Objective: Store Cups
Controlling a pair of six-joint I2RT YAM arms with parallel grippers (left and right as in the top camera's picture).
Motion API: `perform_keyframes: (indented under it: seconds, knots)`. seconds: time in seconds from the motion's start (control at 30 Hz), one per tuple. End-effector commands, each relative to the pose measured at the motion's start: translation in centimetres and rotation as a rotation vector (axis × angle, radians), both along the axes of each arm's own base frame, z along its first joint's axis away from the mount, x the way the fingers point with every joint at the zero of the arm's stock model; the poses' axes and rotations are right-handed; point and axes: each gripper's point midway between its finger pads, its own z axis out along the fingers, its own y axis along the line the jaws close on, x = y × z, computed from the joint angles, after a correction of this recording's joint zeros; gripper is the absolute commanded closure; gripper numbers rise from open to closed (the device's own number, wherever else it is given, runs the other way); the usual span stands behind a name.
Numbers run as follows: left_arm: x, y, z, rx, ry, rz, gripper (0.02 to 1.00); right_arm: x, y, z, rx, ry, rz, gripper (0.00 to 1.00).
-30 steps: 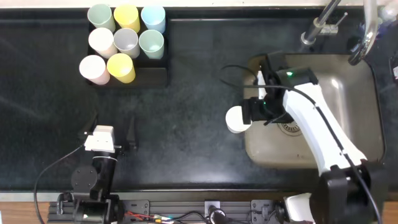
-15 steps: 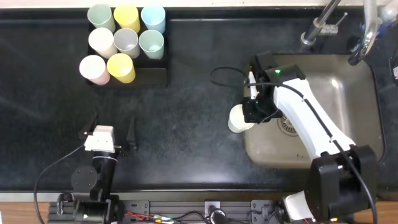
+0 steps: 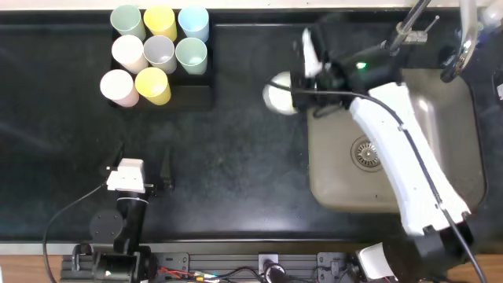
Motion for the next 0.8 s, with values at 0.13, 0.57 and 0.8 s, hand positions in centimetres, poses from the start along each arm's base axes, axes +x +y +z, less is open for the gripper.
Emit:
perform_keyframes:
  seconds: [0.13, 0.57, 0.8]
  knots:
    - [0.0, 0.0, 0.0, 0.003, -0.004, 0.000, 0.018, 0.4, 6.8, 9.8, 0.160, -0.241, 0.114, 0.961]
    - [0.0, 0.0, 0.0, 0.003, -0.004, -0.001, 0.018, 1.4, 15.4, -0.3, 0.104, -0.036, 0.201, 0.958]
    - [0.0, 0.0, 0.0, 0.003, -0.004, 0.000, 0.018, 1.7, 17.3, -4.7, 0.074, 0.043, 0.190, 0.958]
